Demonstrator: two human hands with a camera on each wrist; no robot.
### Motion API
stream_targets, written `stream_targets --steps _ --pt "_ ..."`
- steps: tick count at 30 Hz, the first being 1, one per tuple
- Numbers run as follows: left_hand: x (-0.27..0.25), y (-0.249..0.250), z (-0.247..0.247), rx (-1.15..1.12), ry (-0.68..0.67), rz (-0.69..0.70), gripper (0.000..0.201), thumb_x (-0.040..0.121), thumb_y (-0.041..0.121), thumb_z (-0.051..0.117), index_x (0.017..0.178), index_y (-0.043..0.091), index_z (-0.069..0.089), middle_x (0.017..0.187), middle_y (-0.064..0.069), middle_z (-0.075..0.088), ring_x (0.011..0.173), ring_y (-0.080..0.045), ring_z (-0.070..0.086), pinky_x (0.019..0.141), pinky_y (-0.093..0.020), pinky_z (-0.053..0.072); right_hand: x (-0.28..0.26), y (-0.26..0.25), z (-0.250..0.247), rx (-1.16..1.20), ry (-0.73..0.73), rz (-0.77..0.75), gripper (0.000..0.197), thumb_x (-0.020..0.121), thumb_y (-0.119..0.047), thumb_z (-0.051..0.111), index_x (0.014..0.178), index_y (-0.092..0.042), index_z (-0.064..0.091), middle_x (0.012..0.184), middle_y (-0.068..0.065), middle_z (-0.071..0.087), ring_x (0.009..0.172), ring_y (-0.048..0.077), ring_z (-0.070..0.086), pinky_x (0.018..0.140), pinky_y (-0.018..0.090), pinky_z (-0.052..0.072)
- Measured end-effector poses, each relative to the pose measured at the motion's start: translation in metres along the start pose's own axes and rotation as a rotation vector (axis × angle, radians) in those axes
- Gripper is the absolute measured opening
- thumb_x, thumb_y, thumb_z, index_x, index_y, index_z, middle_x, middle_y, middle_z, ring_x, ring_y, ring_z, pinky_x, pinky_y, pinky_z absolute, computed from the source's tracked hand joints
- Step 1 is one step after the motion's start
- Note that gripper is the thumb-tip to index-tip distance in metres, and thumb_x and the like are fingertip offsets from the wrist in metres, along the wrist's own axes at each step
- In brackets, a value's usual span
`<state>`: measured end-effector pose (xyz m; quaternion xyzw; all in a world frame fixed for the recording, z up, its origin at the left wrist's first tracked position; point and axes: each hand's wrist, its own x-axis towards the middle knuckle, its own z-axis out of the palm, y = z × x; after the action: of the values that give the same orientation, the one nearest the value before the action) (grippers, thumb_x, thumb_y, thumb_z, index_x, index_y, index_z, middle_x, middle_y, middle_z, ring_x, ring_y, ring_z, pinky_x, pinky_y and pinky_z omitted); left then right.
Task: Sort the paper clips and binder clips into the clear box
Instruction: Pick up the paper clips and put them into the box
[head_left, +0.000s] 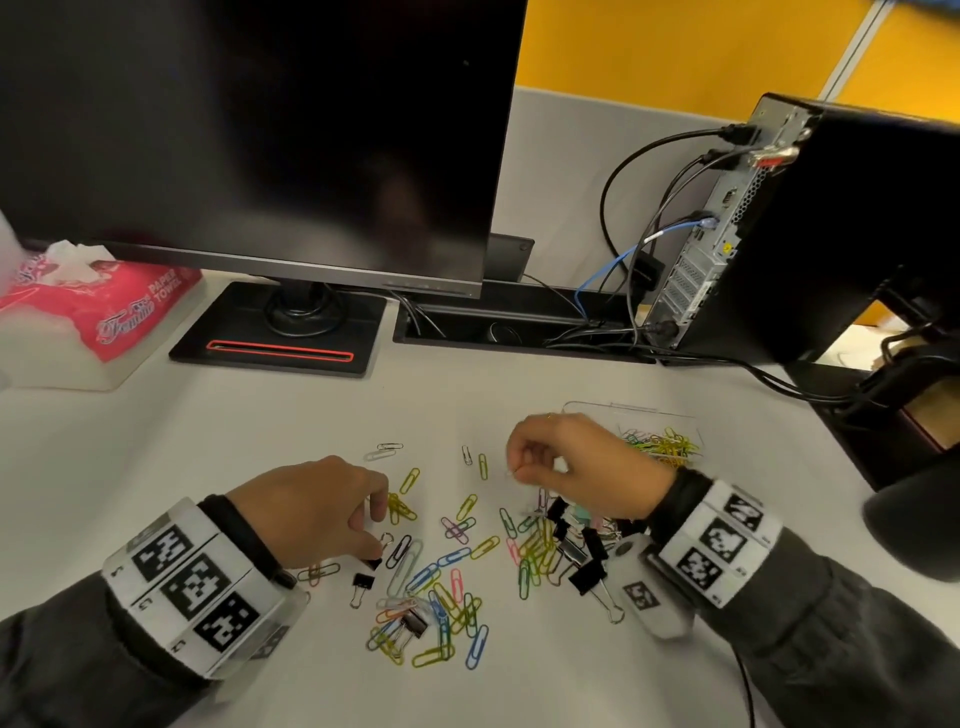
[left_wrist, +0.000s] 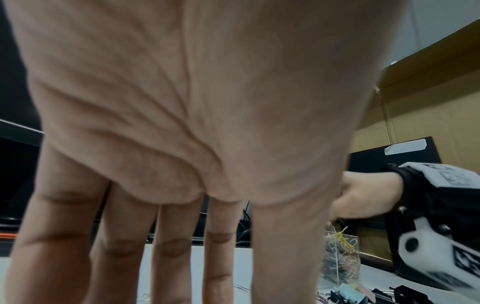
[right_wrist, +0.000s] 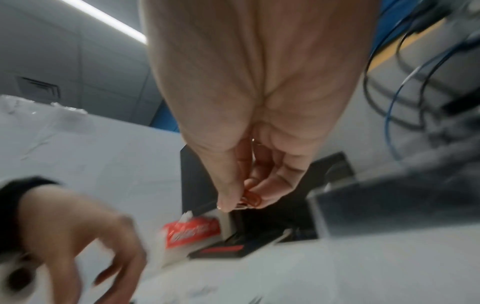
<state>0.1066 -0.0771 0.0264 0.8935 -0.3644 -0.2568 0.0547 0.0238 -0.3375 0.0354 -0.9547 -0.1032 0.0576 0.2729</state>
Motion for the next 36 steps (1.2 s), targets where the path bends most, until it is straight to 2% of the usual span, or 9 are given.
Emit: stream_targets --steps 6,11,16,19,23,26,31,33,36 --pt "-0.001 0.002 -0.002 -0.02 -0.006 0.005 0.022 0.083 0.044 0.065 0.099 0.033 0.055 0.088 0.012 0.065 0.077 -0.003 0.06 0.072 -0.019 0.048 -0.038 0.042 -0.062 -0.238 0.397 0.105 0.013 0.085 -0.01 0.066 0.085 -0.023 0.064 0.081 -0.01 0.059 0.074 0.002 0.055 0.068 0.015 0.046" --pt "-0.002 0.004 0.0 -0.009 -0.024 0.002 0.023 0.083 0.046 0.064 0.099 0.034 0.054 0.089 0.012 0.065 0.08 -0.004 0.06 0.075 -0.021 0.048 -0.054 0.067 -0.058 -0.368 0.374 0.148 0.013 0.082 -0.012 0.071 0.092 -0.019 0.074 0.086 -0.01 0.062 0.072 0.004 0.057 0.075 0.022 0.051" --pt "0.0 0.003 -0.002 -0.011 -0.026 -0.013 0.024 0.083 0.047 0.064 0.101 0.034 0.054 0.089 0.013 0.064 0.081 -0.004 0.061 0.076 -0.022 0.05 -0.057 0.054 -0.053 -0.314 0.522 0.064 0.018 0.085 -0.014 0.068 0.101 -0.018 0.073 0.089 -0.009 0.065 0.073 0.0 0.059 0.076 0.005 0.045" --pt "0.0 0.003 -0.001 0.0 -0.033 -0.011 0.025 0.083 0.046 0.064 0.102 0.033 0.055 0.09 0.012 0.064 0.082 -0.006 0.061 0.077 -0.023 0.049 -0.049 0.023 -0.033 -0.274 0.242 0.073 0.027 0.086 -0.024 0.066 0.112 -0.026 0.066 0.1 -0.013 0.061 0.083 -0.001 0.058 0.081 0.014 0.05" --pt "-0.001 0.005 0.001 0.008 -0.03 -0.006 0.026 0.083 0.045 0.065 0.103 0.032 0.055 0.091 0.011 0.065 0.082 -0.005 0.061 0.075 -0.023 0.048 -0.031 -0.009 0.009 -0.236 -0.153 -0.017 0.052 0.082 -0.034 0.069 0.132 -0.029 0.052 0.127 -0.01 0.053 0.113 0.004 0.05 0.101 0.02 0.04" --pt "-0.001 0.005 0.0 -0.002 -0.021 -0.02 0.026 0.082 0.046 0.066 0.103 0.032 0.056 0.09 0.012 0.064 0.081 -0.006 0.061 0.074 -0.022 0.048 -0.015 -0.021 0.034 -0.242 -0.232 -0.043 0.078 0.077 -0.043 0.073 0.143 -0.021 0.038 0.14 -0.001 0.043 0.127 0.013 0.04 0.108 0.028 0.036" --pt "-0.002 0.003 -0.002 0.013 -0.014 -0.024 0.027 0.083 0.047 0.064 0.105 0.032 0.055 0.09 0.014 0.064 0.081 -0.005 0.06 0.078 -0.025 0.05 -0.003 -0.043 0.059 -0.244 -0.339 0.009 0.121 0.065 -0.059 0.076 0.151 -0.02 0.0 0.159 0.004 0.004 0.145 0.017 0.007 0.119 0.031 0.015" --pt "-0.002 0.003 -0.004 0.014 -0.011 -0.025 0.028 0.084 0.047 0.064 0.106 0.032 0.055 0.092 0.014 0.063 0.081 -0.005 0.059 0.078 -0.025 0.05 -0.002 -0.049 0.067 -0.297 -0.366 -0.031 0.117 0.064 -0.055 0.078 0.151 -0.022 0.007 0.158 0.006 0.011 0.143 0.021 0.013 0.117 0.035 0.023" --pt "-0.003 0.003 -0.005 0.009 -0.015 -0.027 0.029 0.083 0.046 0.064 0.107 0.031 0.055 0.092 0.014 0.062 0.081 -0.006 0.059 0.078 -0.026 0.049 0.002 -0.05 0.072 -0.35 -0.327 -0.085 0.086 0.072 -0.049 0.074 0.144 -0.021 0.035 0.148 0.007 0.033 0.132 0.023 0.031 0.107 0.037 0.036"
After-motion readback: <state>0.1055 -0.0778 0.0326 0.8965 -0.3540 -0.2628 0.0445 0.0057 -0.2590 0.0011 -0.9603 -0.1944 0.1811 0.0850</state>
